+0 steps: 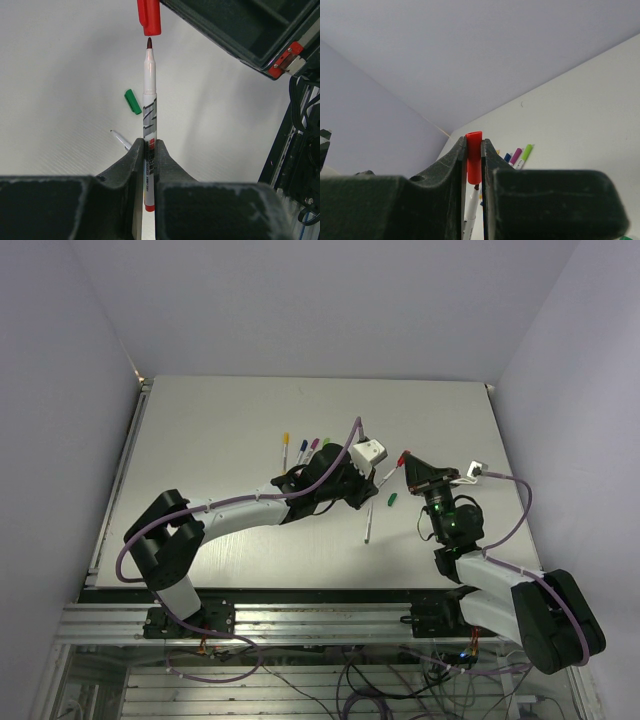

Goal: Insert the pens into the pen caps

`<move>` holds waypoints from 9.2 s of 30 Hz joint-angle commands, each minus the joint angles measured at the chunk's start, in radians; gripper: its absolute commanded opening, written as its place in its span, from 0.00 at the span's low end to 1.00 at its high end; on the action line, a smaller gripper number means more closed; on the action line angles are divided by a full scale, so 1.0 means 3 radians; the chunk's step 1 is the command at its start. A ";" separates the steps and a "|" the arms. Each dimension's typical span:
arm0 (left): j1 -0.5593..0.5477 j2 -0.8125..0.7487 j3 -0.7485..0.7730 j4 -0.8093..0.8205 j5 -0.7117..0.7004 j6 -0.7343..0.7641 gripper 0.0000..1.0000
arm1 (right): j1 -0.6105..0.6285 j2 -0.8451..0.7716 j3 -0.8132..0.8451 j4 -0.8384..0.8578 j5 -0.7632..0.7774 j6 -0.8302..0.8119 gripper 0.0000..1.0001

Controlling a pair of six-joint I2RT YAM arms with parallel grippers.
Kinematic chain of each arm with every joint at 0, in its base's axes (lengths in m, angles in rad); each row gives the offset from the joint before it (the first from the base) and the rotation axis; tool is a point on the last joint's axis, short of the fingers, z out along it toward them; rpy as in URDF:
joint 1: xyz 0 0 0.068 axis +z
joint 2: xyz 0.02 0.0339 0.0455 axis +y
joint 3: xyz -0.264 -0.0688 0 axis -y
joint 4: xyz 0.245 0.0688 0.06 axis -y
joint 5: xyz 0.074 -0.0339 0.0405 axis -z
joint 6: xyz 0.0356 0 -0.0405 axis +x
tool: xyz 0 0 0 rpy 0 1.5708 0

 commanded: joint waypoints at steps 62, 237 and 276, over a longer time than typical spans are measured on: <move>0.0398 -0.0503 0.0333 0.1148 0.0260 -0.0366 0.07 | 0.0057 0.0974 0.0764 -0.0836 -0.1822 -0.0556 0.00; -0.0027 0.1239 0.1565 -0.1787 -0.0773 -0.0170 0.47 | 0.0040 -0.0557 0.0933 -0.2951 0.1061 -0.0789 0.77; -0.0399 0.1810 0.1239 -0.2073 -0.1332 -0.0213 0.65 | -0.0267 -0.0976 0.0613 -0.3032 0.1266 -0.0645 0.74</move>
